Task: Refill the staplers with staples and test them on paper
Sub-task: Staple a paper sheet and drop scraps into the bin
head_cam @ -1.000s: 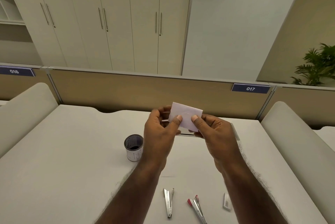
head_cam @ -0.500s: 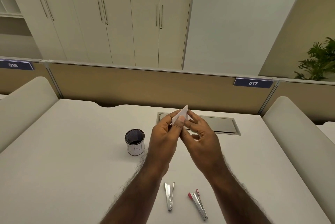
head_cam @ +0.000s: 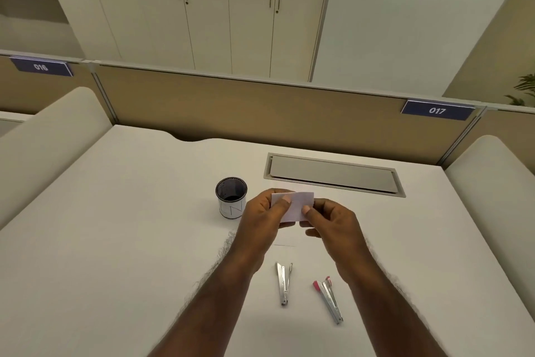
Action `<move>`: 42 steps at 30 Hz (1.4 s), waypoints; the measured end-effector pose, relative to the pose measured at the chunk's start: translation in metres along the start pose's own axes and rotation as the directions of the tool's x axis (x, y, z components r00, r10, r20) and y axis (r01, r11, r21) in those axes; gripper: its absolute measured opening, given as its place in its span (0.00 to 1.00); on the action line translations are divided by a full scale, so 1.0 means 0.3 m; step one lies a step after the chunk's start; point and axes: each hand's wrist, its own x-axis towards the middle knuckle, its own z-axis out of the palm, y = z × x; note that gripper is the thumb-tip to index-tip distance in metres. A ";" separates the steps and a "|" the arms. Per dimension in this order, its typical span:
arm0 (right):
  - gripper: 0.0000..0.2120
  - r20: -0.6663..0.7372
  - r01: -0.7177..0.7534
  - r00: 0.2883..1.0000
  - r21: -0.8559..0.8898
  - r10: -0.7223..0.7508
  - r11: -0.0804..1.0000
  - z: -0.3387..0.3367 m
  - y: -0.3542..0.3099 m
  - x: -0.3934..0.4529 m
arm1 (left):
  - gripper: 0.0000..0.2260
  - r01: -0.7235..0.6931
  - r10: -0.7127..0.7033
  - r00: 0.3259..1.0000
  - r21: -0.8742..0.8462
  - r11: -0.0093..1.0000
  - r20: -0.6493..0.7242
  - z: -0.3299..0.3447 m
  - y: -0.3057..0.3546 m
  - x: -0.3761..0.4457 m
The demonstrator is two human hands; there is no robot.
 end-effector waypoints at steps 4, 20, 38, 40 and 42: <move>0.06 0.024 -0.087 0.996 0.052 0.086 0.995 0.010 0.075 0.009 | 0.07 -0.004 -0.004 0.998 0.141 0.990 0.059 -0.057 -0.080 0.005; 0.02 -0.087 0.102 0.987 -0.325 -0.137 0.940 0.249 0.230 0.238 | 0.29 0.043 0.040 0.998 0.970 0.241 -0.054 -0.340 -0.525 0.082; 0.10 0.218 0.410 0.879 -0.799 -0.423 0.440 0.564 0.288 0.474 | 0.31 -0.015 -0.050 0.999 0.998 0.064 0.019 -0.457 -0.775 0.164; 0.11 0.259 0.428 0.869 -0.821 -0.422 0.377 0.580 0.295 0.482 | 0.32 -0.014 -0.040 0.999 0.997 0.070 0.017 -0.461 -0.783 0.171; 0.12 0.284 0.435 0.869 -0.829 -0.406 0.352 0.585 0.305 0.486 | 0.33 -0.018 -0.032 0.999 0.998 0.063 0.020 -0.462 -0.794 0.181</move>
